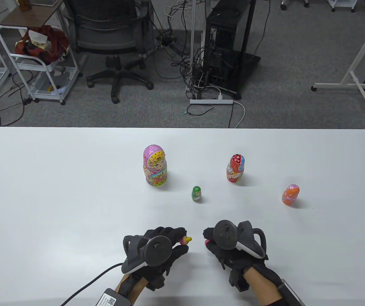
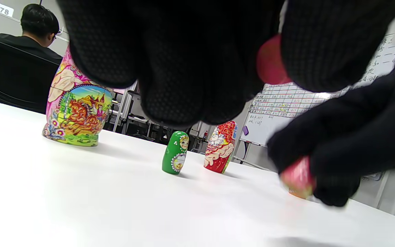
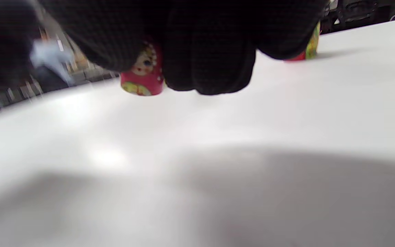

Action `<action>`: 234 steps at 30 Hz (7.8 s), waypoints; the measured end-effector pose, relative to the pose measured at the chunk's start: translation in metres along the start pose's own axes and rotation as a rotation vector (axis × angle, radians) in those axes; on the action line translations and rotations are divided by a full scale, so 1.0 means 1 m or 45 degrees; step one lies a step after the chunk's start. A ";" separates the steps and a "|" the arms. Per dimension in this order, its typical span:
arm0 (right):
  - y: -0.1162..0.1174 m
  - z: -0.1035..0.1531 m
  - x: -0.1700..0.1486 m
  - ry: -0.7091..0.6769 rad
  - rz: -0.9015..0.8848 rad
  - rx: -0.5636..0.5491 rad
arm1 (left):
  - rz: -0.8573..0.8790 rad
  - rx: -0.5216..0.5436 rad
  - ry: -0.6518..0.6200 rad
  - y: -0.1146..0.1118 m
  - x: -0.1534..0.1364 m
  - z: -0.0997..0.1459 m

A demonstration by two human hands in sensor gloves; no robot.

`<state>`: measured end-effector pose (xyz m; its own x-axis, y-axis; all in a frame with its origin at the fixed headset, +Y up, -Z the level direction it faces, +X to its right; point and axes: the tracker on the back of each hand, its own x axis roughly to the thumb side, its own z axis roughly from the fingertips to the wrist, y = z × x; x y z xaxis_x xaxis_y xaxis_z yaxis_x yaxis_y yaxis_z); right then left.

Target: Nest individual Russian dolls into a nested set

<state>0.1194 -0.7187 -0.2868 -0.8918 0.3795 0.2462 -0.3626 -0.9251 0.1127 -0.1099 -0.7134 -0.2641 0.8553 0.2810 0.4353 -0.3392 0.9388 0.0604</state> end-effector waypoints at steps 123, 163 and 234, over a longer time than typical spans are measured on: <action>0.043 -0.152 0.018 0.641 0.355 0.128 | -0.230 -0.245 0.259 -0.014 -0.045 -0.009; -0.003 0.010 0.040 -0.335 -0.168 -0.108 | -0.103 -0.002 0.040 -0.008 0.000 -0.001; 0.002 -0.005 0.001 0.154 0.341 -0.039 | -0.022 0.011 0.121 -0.007 -0.022 -0.001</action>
<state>0.1166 -0.7204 -0.2909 -0.9819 0.1194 0.1469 -0.1163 -0.9928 0.0294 -0.1264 -0.7261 -0.2748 0.8942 0.2826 0.3473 -0.3270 0.9420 0.0754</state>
